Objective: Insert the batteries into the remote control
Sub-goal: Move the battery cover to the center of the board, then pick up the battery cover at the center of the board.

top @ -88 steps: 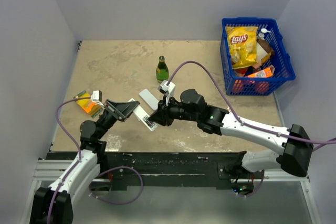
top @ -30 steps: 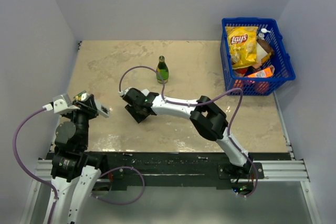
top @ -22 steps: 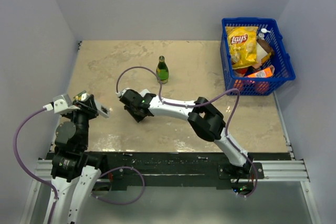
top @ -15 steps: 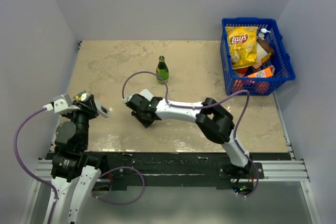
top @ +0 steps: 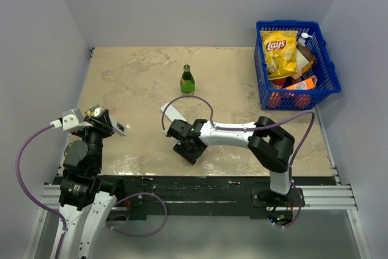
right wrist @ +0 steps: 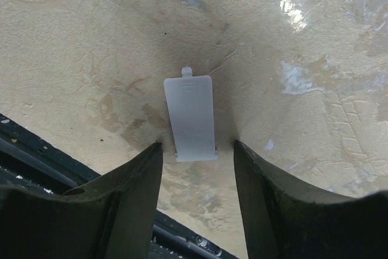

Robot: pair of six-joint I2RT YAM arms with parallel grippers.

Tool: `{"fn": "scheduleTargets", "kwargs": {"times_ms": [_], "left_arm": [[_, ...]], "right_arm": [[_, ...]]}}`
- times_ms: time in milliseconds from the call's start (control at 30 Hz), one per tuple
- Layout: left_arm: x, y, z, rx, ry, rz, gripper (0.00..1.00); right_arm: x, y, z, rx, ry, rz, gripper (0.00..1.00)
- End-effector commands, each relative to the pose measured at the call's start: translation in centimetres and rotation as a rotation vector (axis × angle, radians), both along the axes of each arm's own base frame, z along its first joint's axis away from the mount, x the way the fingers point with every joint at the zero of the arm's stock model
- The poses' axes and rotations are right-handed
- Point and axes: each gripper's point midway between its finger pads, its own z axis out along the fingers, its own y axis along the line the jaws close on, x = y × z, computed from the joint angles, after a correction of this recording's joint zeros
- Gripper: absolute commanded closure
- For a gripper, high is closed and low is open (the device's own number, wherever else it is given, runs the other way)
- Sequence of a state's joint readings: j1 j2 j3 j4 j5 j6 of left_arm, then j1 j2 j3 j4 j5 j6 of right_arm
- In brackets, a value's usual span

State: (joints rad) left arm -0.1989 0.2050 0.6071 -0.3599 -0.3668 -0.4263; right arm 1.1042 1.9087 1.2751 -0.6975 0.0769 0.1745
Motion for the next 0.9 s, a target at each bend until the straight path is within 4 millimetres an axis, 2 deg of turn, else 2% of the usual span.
{"fn": "scheduleTargets", "kwargs": {"times_ms": [0, 133, 267, 400, 500, 533, 633, 667, 733, 767, 833, 867], "left_arm": [[0.1, -0.2, 1.1, 0.001, -0.043, -0.014, 1.0], [0.2, -0.4, 1.0, -0.003, -0.041, -0.022, 1.0], [0.2, -0.6, 1.0, -0.006, -0.045, -0.031, 1.0], [0.4, -1.3, 0.9, -0.012, -0.043, -0.068, 1.0], [0.6, -2.1, 0.7, -0.027, -0.041, -0.109, 1.0], [0.7, -2.4, 0.7, -0.043, -0.043, -0.122, 1.0], [1.1, -4.0, 0.2, -0.093, -0.04, -0.196, 1.0], [1.3, -4.4, 0.3, -0.11, -0.051, -0.219, 1.0], [1.7, -5.9, -0.8, -0.157, -0.03, -0.283, 1.0], [1.9, -6.3, -0.6, -0.174, -0.047, -0.305, 1.0], [2.5, -7.7, -2.1, -0.226, -0.016, -0.363, 1.0], [2.7, -8.0, -1.8, -0.243, -0.037, -0.377, 1.0]], "right_arm": [[0.4, 0.3, -0.4, -0.016, 0.005, 0.009, 0.44], [0.4, 0.8, -0.8, -0.014, 0.014, 0.022, 0.45], [0.4, 0.5, -1.6, -0.031, 0.027, 0.021, 0.47], [-0.2, -0.1, -2.5, -0.051, 0.056, 0.027, 0.54], [-0.2, -0.5, -2.8, -0.065, 0.057, 0.026, 0.68], [-0.2, -0.5, -2.7, -0.065, 0.054, 0.027, 0.78], [0.1, -0.5, -2.0, -0.054, 0.035, 0.022, 0.89], [0.2, -0.5, -1.7, -0.053, 0.024, 0.02, 0.9], [0.7, -0.2, -0.6, -0.031, -0.004, 0.015, 0.92], [0.8, -0.1, -0.2, -0.021, -0.011, 0.015, 0.92], [1.1, 0.1, 1.0, 0.005, -0.038, 0.01, 0.92], [1.3, 0.3, 1.5, 0.017, -0.049, 0.007, 0.92]]}}
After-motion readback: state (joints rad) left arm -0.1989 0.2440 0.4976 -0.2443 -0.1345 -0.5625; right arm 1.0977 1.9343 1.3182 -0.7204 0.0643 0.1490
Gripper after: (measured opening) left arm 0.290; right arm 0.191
